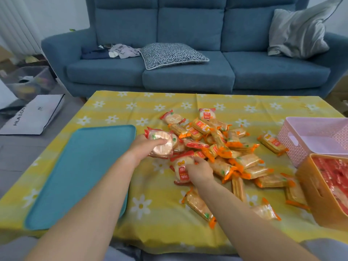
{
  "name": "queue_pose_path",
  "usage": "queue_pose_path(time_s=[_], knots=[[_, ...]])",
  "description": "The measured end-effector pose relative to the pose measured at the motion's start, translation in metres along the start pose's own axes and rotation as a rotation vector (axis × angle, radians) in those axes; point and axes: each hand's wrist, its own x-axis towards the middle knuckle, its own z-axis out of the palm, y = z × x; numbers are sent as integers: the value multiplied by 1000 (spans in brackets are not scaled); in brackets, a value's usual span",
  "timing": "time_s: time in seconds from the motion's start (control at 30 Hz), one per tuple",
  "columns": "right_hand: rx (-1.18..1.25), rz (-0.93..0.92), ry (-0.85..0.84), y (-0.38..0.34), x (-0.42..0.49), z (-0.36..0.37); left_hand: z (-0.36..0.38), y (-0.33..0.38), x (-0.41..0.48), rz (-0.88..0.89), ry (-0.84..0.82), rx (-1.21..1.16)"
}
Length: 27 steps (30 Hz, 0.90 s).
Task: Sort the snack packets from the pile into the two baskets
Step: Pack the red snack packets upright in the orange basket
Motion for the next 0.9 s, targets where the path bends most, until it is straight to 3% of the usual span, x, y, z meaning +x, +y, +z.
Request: queue_pose_path(time_s=[0.2, 0.37, 0.57, 0.73, 0.9], knots=[[88, 86, 79, -1, 19, 13, 26, 6, 40, 6, -174, 119], [141, 33, 80, 6, 28, 14, 29, 4, 43, 40, -188, 101], [263, -14, 3, -2, 13, -5, 11, 7, 28, 118, -113, -90], [453, 22, -195, -11, -17, -46, 16, 25, -9, 130, -68, -252], [545, -80, -33, -13, -46, -122, 60, 61, -69, 121, -97, -470]])
